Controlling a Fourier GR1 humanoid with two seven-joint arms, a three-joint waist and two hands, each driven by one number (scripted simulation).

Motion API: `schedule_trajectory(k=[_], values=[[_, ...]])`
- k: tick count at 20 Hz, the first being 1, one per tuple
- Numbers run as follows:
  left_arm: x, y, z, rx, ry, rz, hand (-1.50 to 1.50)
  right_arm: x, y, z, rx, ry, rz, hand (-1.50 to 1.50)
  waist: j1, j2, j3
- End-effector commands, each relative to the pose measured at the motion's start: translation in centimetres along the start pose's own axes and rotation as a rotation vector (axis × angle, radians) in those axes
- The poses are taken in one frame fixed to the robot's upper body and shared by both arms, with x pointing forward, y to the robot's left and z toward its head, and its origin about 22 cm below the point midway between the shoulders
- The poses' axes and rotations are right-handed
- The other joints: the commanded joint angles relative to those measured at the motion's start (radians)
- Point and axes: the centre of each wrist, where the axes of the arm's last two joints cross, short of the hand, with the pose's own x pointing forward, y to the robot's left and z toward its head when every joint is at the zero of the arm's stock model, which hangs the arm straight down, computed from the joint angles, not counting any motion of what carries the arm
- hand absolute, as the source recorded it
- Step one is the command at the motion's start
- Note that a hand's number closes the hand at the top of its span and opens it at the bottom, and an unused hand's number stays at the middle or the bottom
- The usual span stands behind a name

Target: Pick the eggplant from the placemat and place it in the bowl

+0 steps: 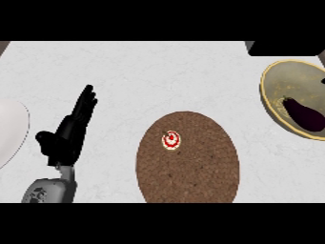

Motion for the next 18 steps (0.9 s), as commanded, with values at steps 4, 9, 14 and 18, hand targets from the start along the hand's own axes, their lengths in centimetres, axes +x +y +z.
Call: schedule_trajectory(k=[4, 9, 14, 18], values=[[-0.2, 0.7, 0.0, 0.011, 0.019, 0.022, 0.0, -1.2, -5.8, 1.8, -0.01, 0.043, -0.187, -1.5, -0.008, 0.0, 0.0], [0.7, 0.7, 0.4, 0.006, 0.006, 0.003, 0.0, -3.5, -8.9, 5.8, 0.064, 0.016, -0.207, -1.5, -0.007, -0.002, 0.0], [0.2, -0.6, 0.1, 0.008, -0.004, -0.008, 0.0, -3.7, -8.5, 7.0, 0.109, 0.007, -0.237, -1.5, -0.003, 0.001, 0.0], [1.6, 1.7, 0.0, 0.0, -0.005, 0.0, 0.0, -5.7, -10.3, 8.8, 0.092, -0.008, -0.237, -1.5, 0.0, 0.001, 0.0]])
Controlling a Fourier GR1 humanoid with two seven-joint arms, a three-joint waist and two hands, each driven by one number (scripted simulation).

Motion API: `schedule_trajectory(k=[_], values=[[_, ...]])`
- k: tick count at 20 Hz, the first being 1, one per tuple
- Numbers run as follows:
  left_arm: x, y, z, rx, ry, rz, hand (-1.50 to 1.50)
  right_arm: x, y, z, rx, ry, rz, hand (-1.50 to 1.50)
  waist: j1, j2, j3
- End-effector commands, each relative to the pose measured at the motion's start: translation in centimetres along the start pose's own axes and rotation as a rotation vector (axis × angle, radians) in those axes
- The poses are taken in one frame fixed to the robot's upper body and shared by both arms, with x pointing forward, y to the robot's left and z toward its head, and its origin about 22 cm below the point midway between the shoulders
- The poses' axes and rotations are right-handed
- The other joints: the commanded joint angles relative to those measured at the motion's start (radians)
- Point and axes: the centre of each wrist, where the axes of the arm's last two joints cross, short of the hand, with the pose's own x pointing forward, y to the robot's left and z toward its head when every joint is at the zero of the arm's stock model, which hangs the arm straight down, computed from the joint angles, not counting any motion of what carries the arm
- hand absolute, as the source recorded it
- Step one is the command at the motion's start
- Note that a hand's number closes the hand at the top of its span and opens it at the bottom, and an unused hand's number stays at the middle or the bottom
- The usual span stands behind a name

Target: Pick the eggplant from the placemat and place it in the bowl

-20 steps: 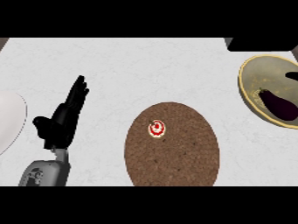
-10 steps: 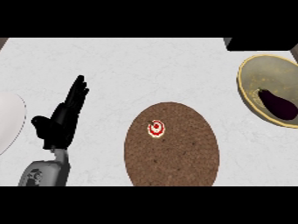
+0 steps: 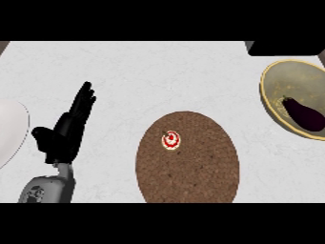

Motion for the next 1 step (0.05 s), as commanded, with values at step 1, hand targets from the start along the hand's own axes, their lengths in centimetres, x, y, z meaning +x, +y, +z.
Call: schedule_trajectory(k=[1], values=[[-1.52, 0.19, 0.54, 0.003, -0.015, 0.013, 0.0, -1.99, -1.77, 2.5, 0.036, 0.0, 0.002, -1.5, 0.001, 0.001, 0.0]])
